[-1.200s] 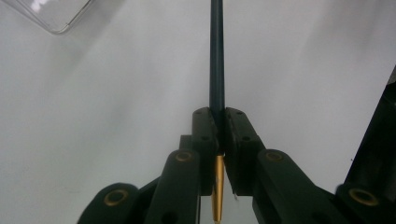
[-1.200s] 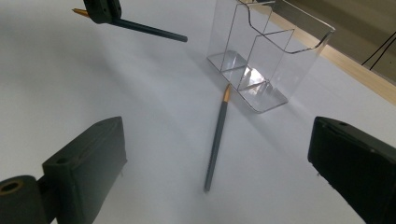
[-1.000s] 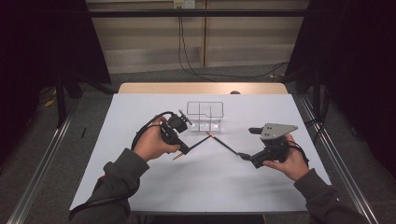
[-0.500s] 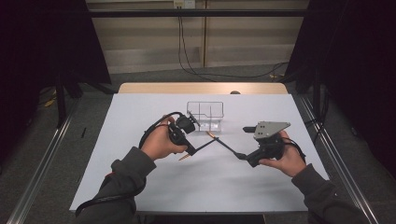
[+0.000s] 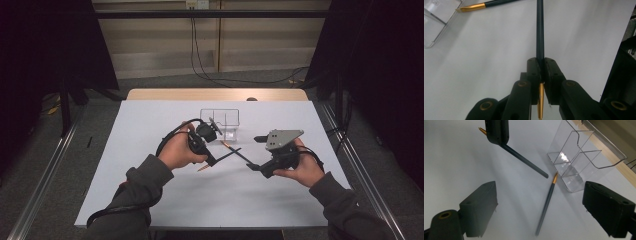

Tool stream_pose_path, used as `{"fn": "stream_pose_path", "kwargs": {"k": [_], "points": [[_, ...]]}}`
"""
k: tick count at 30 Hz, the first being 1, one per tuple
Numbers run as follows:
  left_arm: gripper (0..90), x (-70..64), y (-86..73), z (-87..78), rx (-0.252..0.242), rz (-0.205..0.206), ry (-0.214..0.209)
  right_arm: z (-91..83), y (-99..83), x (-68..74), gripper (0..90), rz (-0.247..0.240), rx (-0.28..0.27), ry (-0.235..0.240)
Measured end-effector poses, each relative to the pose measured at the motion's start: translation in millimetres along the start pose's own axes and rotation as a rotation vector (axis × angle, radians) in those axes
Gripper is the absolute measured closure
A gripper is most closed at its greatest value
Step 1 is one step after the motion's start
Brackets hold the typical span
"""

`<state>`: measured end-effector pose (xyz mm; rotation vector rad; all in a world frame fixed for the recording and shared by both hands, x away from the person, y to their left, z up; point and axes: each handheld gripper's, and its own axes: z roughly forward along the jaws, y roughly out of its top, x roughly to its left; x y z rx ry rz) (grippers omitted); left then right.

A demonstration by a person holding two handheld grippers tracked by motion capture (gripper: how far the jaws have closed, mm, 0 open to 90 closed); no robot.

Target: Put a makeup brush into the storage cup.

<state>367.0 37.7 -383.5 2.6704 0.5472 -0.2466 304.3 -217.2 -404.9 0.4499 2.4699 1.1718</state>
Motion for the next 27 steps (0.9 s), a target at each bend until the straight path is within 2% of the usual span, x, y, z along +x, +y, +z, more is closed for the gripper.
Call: {"fn": "stream_pose_path", "kwargs": {"k": [2,3,5,9,11,12,15,16,17,18,22,27], "points": [[83.4,-0.3,1.5,0.1,0.004,0.010,-0.002,1.0,1.5,1.0,15.3,-0.015,0.003,0.004],[83.4,-1.7,1.6,0.9,-0.005,-0.007,-0.004,2.0,2.2,1.6,16.3,-0.029,0.006,0.006],[83.4,-1.5,3.4,0.9,0.001,0.010,-0.008,3.2,3.5,2.4,18.4,-0.038,0.011,0.012],[83.3,-2.6,6.1,2.2,-0.003,0.015,-0.016,5.9,5.4,3.2,22.9,-0.066,0.021,0.025],[83.4,-3.2,7.4,3.4,-0.005,0.012,-0.014,7.3,6.5,4.3,24.2,-0.071,0.025,0.030],[83.4,-2.2,8.3,3.5,0.004,0.023,-0.021,7.9,6.8,4.8,24.9,-0.071,0.029,0.031],[83.4,-3.6,9.9,4.3,-0.002,0.012,-0.020,10.6,7.9,5.8,27.5,-0.091,0.039,0.038],[83.4,-3.2,11.0,3.5,0.003,0.025,-0.021,11.3,8.3,5.9,28.6,-0.096,0.042,0.045],[83.3,-3.8,11.6,3.3,-0.001,0.018,-0.022,11.9,8.6,6.0,29.6,-0.103,0.045,0.047],[83.4,-3.0,12.5,3.2,0.001,0.035,-0.025,12.3,8.8,6.1,30.2,-0.109,0.048,0.048],[83.3,-5.1,15.4,2.9,-0.004,0.019,-0.024,13.1,9.7,6.2,32.9,-0.126,0.056,0.057],[83.4,-7.5,20.4,2.9,0.007,0.032,-0.035,14.5,10.6,7.2,35.4,-0.145,0.057,0.056]]}}
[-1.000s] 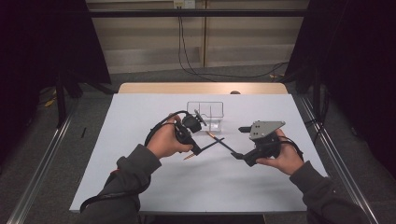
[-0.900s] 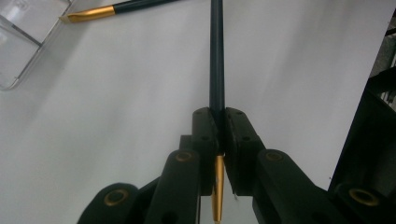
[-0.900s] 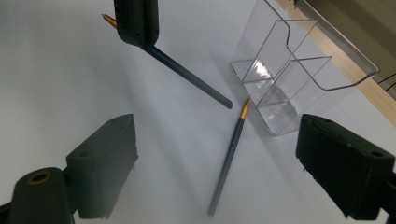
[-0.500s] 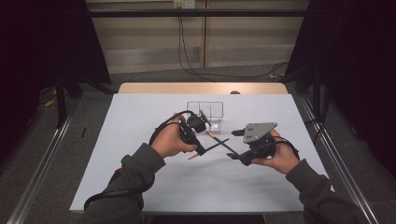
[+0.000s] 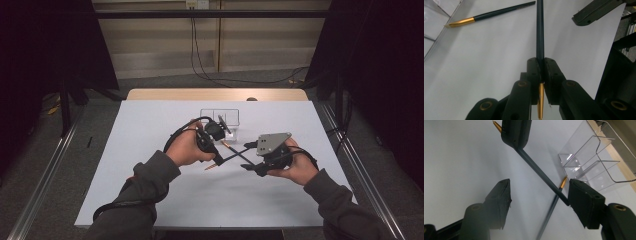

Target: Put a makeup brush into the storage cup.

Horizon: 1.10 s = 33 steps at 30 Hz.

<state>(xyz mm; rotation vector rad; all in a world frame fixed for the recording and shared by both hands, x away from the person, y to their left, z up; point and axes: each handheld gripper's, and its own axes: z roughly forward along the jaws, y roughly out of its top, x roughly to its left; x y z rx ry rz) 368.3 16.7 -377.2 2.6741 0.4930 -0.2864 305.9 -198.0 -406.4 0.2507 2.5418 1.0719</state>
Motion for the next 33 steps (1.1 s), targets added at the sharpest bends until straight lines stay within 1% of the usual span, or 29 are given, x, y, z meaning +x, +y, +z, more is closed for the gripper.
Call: {"fn": "stream_pose_path", "kwargs": {"k": [1,2,5,7,8,9,12,13,15,17,18,21,22,23,24,26,27,28,29,30,32,33], "points": [[83.3,-0.4,0.3,0.3,-0.002,-0.003,0.001,0.5,0.2,-0.1,35.7,-0.006,-0.001,-0.003],[83.4,-0.3,1.1,0.5,0.005,0.003,0.002,0.7,0.3,0.2,35.9,-0.007,0.000,-0.001],[83.4,-1.4,1.9,1.5,-0.004,-0.007,0.002,1.0,0.6,0.6,36.6,-0.016,-0.003,-0.002],[83.4,-0.6,3.0,1.1,0.005,0.008,0.000,1.1,0.5,0.7,37.4,-0.022,0.000,-0.002],[83.3,-0.8,3.3,1.0,0.004,0.010,0.000,1.1,0.5,0.9,37.8,-0.025,0.002,-0.007],[83.3,-1.4,3.6,1.2,0.000,0.001,-0.002,1.1,0.5,0.9,38.3,-0.028,0.003,-0.007],[83.3,-1.5,5.1,2.0,0.002,0.019,0.000,1.1,1.0,1.3,39.7,-0.044,0.007,-0.011],[83.3,-2.8,5.5,2.9,0.001,0.006,-0.001,1.1,1.1,1.3,40.3,-0.046,0.008,-0.012],[83.3,-2.1,6.8,2.6,0.008,0.023,-0.007,0.9,1.5,1.5,44.1,-0.056,0.008,-0.007],[83.3,-3.9,7.2,3.3,0.001,0.010,-0.002,1.3,2.0,1.8,44.6,-0.062,0.018,-0.010],[83.3,-4.2,7.5,3.7,0.001,0.009,-0.006,1.4,2.1,1.8,45.5,-0.065,0.019,-0.012],[83.4,-4.8,8.5,3.9,0.003,0.016,-0.008,2.1,2.1,2.0,47.2,-0.071,0.030,-0.007],[83.3,-4.7,8.8,3.9,0.001,0.021,-0.007,2.4,1.9,2.1,47.7,-0.066,0.034,-0.007],[83.3,-5.3,8.9,4.0,-0.006,0.014,-0.003,2.5,1.9,1.7,47.9,-0.069,0.037,-0.006],[83.3,-4.4,9.8,3.9,-0.003,0.033,-0.004,2.9,1.6,1.4,48.2,-0.070,0.041,-0.009],[83.3,-5.5,10.2,4.0,-0.012,0.024,-0.001,3.7,1.1,1.3,50.9,-0.059,0.043,-0.010],[83.3,-5.1,10.7,4.1,-0.010,0.032,-0.001,3.5,0.7,0.8,53.7,-0.049,0.046,-0.006],[83.3,-4.5,11.7,3.9,-0.006,0.049,0.002,3.8,0.6,0.7,54.8,-0.048,0.051,-0.004],[83.3,-5.4,11.9,3.9,-0.012,0.040,0.003,4.2,0.4,0.5,55.9,-0.050,0.060,0.004],[83.3,-5.9,12.3,3.6,-0.006,0.034,-0.004,4.8,0.3,0.4,56.9,-0.048,0.059,0.015],[83.3,-6.0,13.4,3.7,-0.010,0.052,0.001,5.0,0.4,0.3,60.5,-0.045,0.067,0.015],[83.3,-7.1,13.4,4.0,-0.009,0.039,-0.001,5.3,0.5,0.1,62.2,-0.033,0.067,0.026]]}}
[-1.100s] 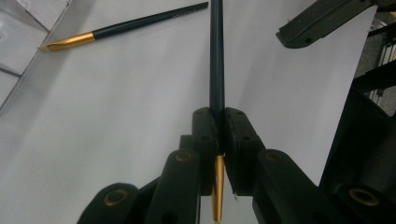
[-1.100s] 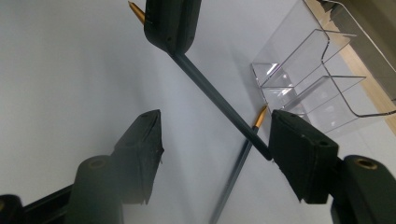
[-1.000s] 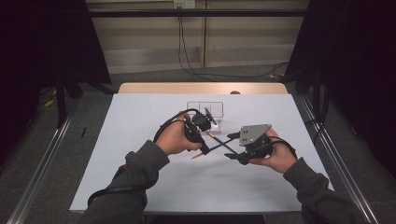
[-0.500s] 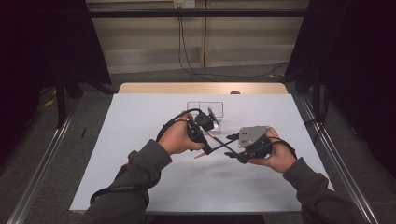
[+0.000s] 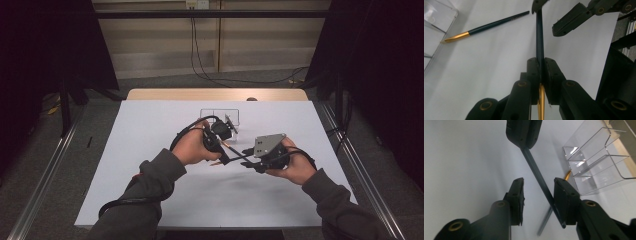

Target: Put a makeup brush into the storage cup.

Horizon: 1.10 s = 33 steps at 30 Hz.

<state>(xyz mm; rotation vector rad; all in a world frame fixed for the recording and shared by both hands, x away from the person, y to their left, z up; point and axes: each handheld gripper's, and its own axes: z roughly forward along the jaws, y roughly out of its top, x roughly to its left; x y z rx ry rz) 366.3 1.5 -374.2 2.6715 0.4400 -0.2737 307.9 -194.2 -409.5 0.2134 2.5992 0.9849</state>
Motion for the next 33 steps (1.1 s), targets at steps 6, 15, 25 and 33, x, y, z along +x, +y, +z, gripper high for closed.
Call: {"fn": "stream_pose_path", "kwargs": {"k": [6,15,25,33], "points": [[83.4,-1.5,2.8,-1.2,-0.013,0.005,0.006,1.1,-0.3,-1.4,67.2,0.034,0.019,0.016],[83.4,-4.7,7.7,-1.1,-0.030,0.027,-0.002,5.5,0.9,-0.6,66.6,0.055,0.017,0.030],[83.4,-4.8,9.9,1.1,-0.039,0.025,-0.023,5.1,2.7,-1.0,72.8,0.032,0.026,0.030],[83.4,-6.2,12.0,0.1,-0.057,0.029,-0.048,9.8,6.0,2.6,79.8,0.006,0.033,0.026]]}}
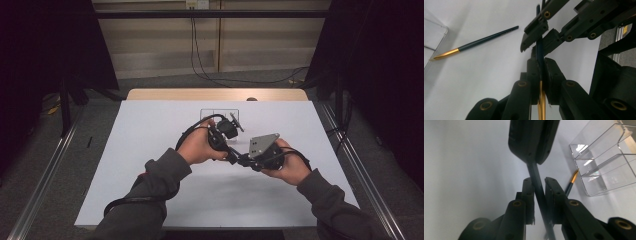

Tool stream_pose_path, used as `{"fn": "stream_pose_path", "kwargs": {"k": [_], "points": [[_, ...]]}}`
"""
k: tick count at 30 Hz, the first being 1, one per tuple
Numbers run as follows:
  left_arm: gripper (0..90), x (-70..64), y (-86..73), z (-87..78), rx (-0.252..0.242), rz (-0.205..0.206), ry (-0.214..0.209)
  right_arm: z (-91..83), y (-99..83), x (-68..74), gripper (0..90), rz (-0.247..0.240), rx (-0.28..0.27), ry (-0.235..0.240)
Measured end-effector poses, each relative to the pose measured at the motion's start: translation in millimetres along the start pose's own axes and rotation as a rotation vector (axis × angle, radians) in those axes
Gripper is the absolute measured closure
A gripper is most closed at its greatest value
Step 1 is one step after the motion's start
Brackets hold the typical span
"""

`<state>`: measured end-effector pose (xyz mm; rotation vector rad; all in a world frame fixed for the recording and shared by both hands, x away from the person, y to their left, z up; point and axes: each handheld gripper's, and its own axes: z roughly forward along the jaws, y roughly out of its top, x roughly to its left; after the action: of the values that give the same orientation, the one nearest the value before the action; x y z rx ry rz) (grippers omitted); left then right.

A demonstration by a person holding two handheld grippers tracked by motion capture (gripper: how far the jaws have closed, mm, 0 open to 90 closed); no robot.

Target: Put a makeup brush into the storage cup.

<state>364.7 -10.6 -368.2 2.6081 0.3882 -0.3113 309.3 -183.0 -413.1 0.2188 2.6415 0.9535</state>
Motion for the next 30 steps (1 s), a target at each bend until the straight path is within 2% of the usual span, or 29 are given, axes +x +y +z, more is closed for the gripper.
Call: {"fn": "stream_pose_path", "kwargs": {"k": [3,7,14,15,18,24,25,29,30], "points": [[83.3,-0.6,-0.9,0.1,-0.011,-0.006,-0.006,-0.5,-0.5,1.3,80.7,-0.012,0.004,-0.003],[83.0,1.2,-1.1,-2.0,-0.035,0.009,-0.007,-0.4,-0.8,0.9,82.6,-0.021,0.008,0.007],[81.3,2.3,-2.1,-2.5,-0.043,0.018,-0.007,0.4,0.0,2.0,84.3,-0.029,0.016,0.017],[81.0,2.2,-2.0,-2.6,-0.047,0.025,0.006,0.2,-0.2,2.2,84.4,-0.022,0.016,0.021],[80.2,2.3,-2.0,-2.9,-0.047,0.029,0.012,-0.4,-0.6,1.1,84.5,-0.021,0.016,0.026],[74.3,2.5,-3.2,-5.6,-0.057,0.030,0.034,-2.2,-4.1,-2.4,84.5,-0.010,0.032,0.008],[73.8,3.6,-3.1,-6.0,-0.055,0.048,0.037,-2.8,-5.1,-3.2,84.5,-0.001,0.035,0.012],[69.2,3.7,-4.3,-7.5,-0.064,0.034,0.054,-3.5,-8.1,-5.0,84.5,0.014,0.050,0.004],[69.4,4.3,-4.3,-7.7,-0.060,0.041,0.053,-3.8,-9.0,-5.5,84.5,0.014,0.059,0.004]]}}
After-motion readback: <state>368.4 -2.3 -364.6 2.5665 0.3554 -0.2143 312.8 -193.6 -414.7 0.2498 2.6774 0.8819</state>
